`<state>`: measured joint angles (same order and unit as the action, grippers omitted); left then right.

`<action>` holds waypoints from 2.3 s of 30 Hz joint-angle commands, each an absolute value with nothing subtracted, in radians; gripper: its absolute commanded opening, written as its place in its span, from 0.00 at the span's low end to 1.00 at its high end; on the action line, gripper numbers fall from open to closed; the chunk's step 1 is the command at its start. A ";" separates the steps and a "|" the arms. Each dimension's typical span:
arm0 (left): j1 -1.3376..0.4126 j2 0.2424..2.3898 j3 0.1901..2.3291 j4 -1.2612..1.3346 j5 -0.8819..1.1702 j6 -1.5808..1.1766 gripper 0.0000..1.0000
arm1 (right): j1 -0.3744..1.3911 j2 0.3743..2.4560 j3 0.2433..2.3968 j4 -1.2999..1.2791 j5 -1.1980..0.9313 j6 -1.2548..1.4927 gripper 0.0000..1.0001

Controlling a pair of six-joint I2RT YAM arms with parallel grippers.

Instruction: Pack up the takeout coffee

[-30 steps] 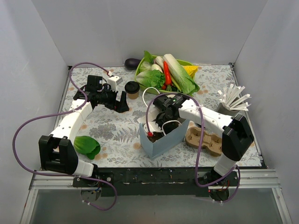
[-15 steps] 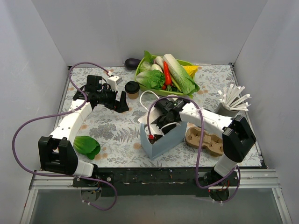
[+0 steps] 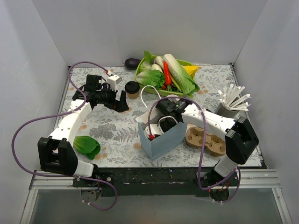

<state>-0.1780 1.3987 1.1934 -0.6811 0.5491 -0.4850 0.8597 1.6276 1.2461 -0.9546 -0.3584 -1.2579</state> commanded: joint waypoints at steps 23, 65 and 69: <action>-0.176 1.356 1.370 -0.643 0.759 -0.509 0.98 | 0.865 1.526 1.453 -1.054 -0.322 -1.175 0.86; -0.196 1.330 1.365 -0.589 1.115 -0.609 0.96 | 0.934 1.729 1.640 -1.172 -0.072 -0.922 0.88; -0.210 1.348 1.344 -0.607 1.094 -0.580 0.89 | 0.934 1.750 1.680 -1.169 -0.081 -0.919 0.88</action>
